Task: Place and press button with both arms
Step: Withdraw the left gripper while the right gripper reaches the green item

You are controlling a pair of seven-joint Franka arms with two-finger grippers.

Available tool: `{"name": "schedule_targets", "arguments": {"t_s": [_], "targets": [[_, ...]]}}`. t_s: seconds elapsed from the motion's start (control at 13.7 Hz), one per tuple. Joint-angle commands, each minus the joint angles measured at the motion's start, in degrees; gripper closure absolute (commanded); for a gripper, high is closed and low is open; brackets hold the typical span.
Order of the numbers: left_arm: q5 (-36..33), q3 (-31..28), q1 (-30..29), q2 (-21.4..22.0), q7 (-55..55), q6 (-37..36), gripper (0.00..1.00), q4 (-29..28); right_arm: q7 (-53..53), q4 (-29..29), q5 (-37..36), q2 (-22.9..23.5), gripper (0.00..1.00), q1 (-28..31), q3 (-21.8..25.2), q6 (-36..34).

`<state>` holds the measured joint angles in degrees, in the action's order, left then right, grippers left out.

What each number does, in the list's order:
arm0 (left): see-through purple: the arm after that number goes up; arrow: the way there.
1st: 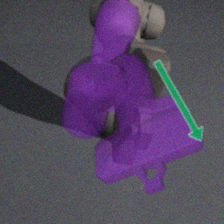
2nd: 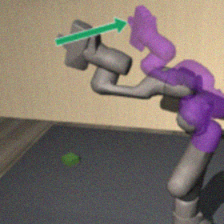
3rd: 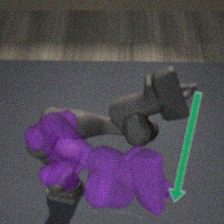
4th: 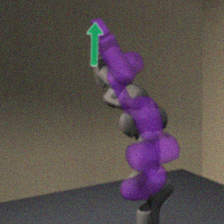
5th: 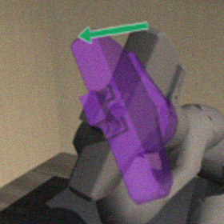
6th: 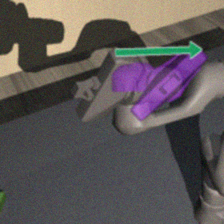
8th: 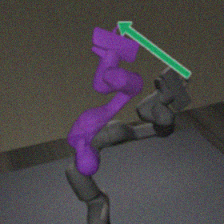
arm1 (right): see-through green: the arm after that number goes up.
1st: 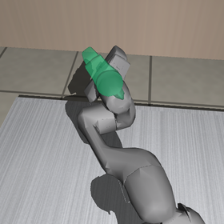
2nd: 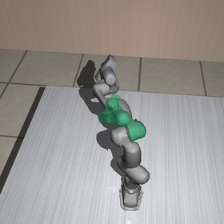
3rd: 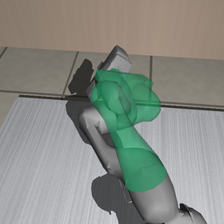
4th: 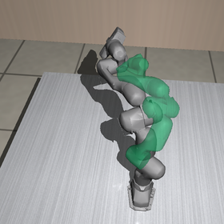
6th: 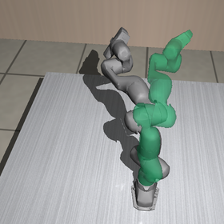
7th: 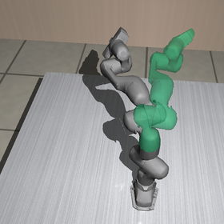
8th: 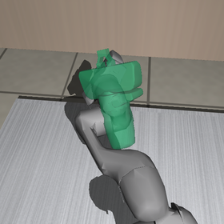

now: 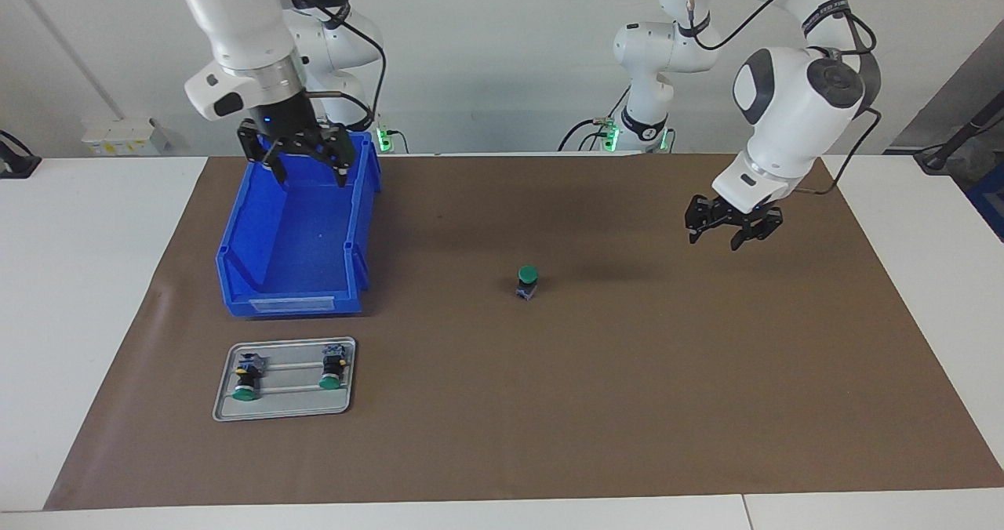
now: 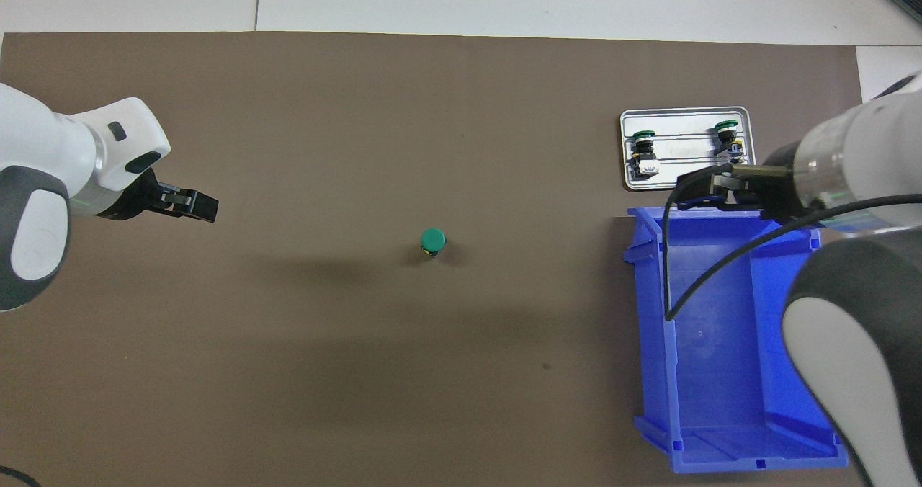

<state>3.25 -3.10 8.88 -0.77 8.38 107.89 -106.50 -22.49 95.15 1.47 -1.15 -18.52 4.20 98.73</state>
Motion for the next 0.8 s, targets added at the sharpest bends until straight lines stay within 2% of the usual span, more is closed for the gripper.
{"name": "schedule_targets", "arguments": {"t_s": [0.0,0.29,0.51,0.58,0.73], "targets": [[-1.1,0.5,-2.2,2.1,0.4,-6.9,0.00,5.0,-8.7,1.3,1.3,4.6,0.00,-7.6,0.1,8.1],[-1.4,0.4,-3.4,-0.1,1.2,-17.1,0.00,16.4,-20.5,0.7,0.5,15.2,0.00,-19.2,0.1,24.9],[-2.1,0.4,-3.6,-3.3,2.1,-24.2,0.00,24.5,-25.3,-0.5,0.1,20.8,0.00,-21.4,0.1,31.6],[-1.9,0.4,-3.5,-3.0,2.2,-24.1,0.00,24.8,-26.9,-0.3,0.0,22.6,0.00,-22.2,0.1,33.3],[-2.4,0.4,-4.5,-0.2,2.3,-24.2,0.00,20.2,-28.6,-0.3,-2.5,25.8,0.00,-23.9,0.2,34.5]]}}
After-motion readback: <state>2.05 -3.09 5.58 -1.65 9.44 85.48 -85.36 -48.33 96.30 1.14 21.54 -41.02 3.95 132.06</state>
